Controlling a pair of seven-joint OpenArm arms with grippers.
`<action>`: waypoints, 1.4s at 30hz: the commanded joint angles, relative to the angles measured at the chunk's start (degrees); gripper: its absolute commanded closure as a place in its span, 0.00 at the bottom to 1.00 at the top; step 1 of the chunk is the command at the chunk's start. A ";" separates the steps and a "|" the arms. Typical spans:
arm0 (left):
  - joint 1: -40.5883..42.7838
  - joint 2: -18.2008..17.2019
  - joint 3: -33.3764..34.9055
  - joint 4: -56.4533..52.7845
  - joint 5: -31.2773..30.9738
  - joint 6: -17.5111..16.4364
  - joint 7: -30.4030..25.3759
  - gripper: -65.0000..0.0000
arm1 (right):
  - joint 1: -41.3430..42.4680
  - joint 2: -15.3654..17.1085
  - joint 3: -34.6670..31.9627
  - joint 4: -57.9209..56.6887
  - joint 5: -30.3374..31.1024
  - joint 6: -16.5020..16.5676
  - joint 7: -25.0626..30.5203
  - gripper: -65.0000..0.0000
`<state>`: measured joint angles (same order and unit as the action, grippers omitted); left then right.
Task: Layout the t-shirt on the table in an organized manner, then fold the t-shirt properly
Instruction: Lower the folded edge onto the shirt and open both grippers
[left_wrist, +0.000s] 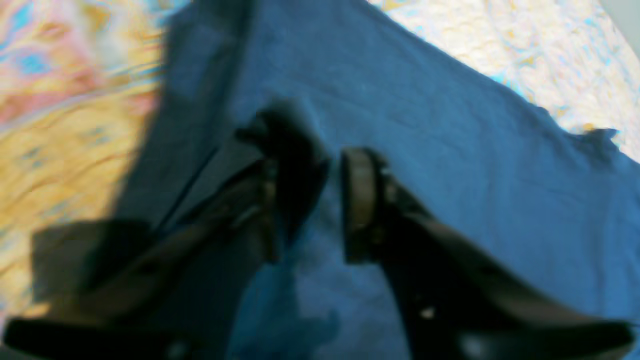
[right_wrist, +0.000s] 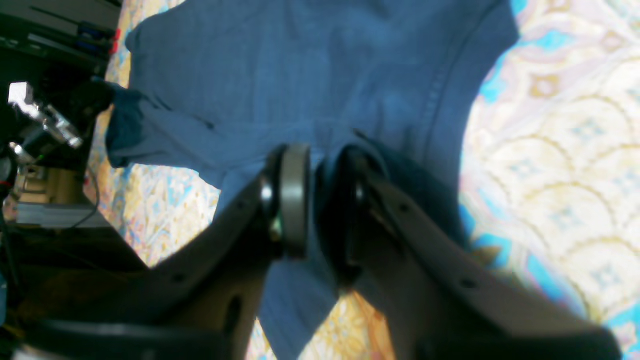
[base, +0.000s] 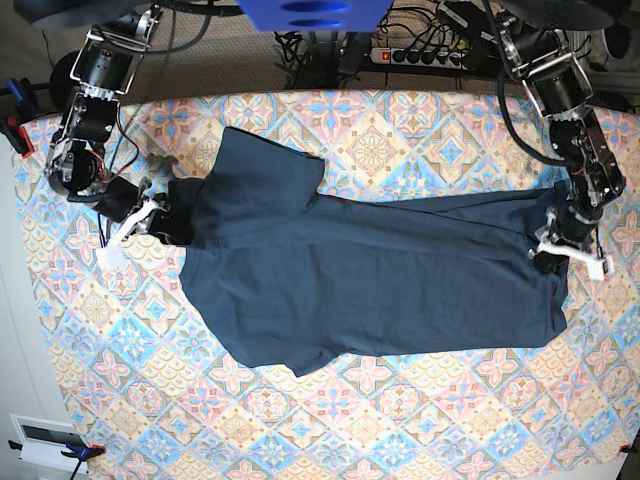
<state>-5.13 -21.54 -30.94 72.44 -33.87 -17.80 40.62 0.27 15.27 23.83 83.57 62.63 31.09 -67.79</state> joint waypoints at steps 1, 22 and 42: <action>0.07 -1.89 -0.49 2.32 -0.73 -0.35 -1.19 0.66 | -0.49 0.78 0.38 1.75 1.41 0.34 0.58 0.80; 16.95 -0.92 -9.98 9.36 -14.97 -0.26 3.73 0.65 | -8.32 0.86 -0.05 12.47 1.59 0.34 0.40 0.79; 20.91 6.02 -10.16 15.25 -17.52 -0.18 7.33 0.65 | -8.32 0.86 0.03 12.30 1.59 0.34 0.49 0.79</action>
<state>15.84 -14.90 -40.69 87.13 -50.63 -17.58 48.49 -8.56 15.22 23.57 94.89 63.02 31.09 -68.20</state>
